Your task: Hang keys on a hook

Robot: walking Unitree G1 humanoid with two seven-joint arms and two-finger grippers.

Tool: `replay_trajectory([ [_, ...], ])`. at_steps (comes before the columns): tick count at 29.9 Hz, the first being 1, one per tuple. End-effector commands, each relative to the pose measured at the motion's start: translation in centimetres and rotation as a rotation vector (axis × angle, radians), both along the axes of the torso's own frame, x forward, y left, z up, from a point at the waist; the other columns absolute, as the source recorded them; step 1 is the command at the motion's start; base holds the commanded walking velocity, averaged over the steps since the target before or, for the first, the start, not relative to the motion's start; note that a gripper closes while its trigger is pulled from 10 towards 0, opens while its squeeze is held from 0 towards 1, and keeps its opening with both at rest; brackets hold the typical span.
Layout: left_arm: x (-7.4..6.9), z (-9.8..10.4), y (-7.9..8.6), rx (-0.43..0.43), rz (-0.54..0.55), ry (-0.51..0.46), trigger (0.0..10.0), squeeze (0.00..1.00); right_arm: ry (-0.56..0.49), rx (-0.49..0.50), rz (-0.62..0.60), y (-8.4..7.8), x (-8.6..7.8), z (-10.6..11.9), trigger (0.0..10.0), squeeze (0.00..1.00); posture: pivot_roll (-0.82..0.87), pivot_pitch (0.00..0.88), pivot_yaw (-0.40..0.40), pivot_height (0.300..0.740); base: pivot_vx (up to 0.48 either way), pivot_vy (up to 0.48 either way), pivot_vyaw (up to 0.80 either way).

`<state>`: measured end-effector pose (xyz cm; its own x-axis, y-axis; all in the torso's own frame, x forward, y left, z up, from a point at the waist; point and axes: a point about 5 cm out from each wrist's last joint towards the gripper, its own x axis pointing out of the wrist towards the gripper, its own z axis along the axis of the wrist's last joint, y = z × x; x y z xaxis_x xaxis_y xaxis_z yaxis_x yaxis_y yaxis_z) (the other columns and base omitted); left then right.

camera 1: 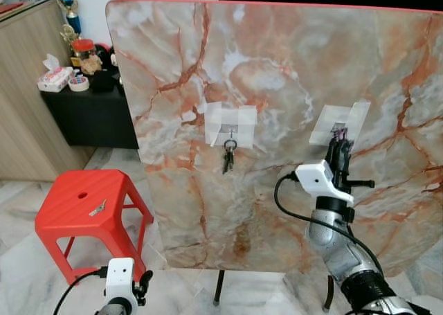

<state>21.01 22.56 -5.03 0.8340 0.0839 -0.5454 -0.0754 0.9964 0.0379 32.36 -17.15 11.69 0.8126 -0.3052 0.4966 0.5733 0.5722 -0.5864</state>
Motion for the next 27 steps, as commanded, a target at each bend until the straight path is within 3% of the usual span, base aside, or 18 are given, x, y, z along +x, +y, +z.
replay_trajectory([
  [1, -0.1, -0.1, -0.1, -0.015, 0.012, 0.003, 10.0, 0.00, -0.023, 0.004, -0.019, -0.5, -0.2, 0.3, 10.0, 0.00, 0.07, 0.000, -0.061, 0.740, 0.000, 0.000, 0.00],
  [12, -0.1, -0.1, 0.0, -0.015, 0.013, 0.005, 10.0, 0.00, 0.027, 0.013, -0.006, -0.3, -1.0, -0.9, 10.0, 0.00, 0.07, 0.000, -0.059, 0.740, 0.000, 0.000, 0.00],
  [18, -0.2, -0.1, 0.0, -0.015, 0.012, 0.007, 10.0, 0.00, 0.076, 0.015, -0.008, -0.4, -0.6, -1.4, 10.0, 0.00, 0.07, 0.000, -0.059, 0.740, 0.000, 0.000, 0.00],
  [27, -0.2, -0.1, 0.1, -0.014, 0.014, 0.008, 10.0, 0.00, 0.065, 0.022, -0.008, -0.2, 0.0, -0.9, 10.0, 0.00, 0.07, 0.000, -0.059, 0.740, 0.000, 0.000, 0.00],
])
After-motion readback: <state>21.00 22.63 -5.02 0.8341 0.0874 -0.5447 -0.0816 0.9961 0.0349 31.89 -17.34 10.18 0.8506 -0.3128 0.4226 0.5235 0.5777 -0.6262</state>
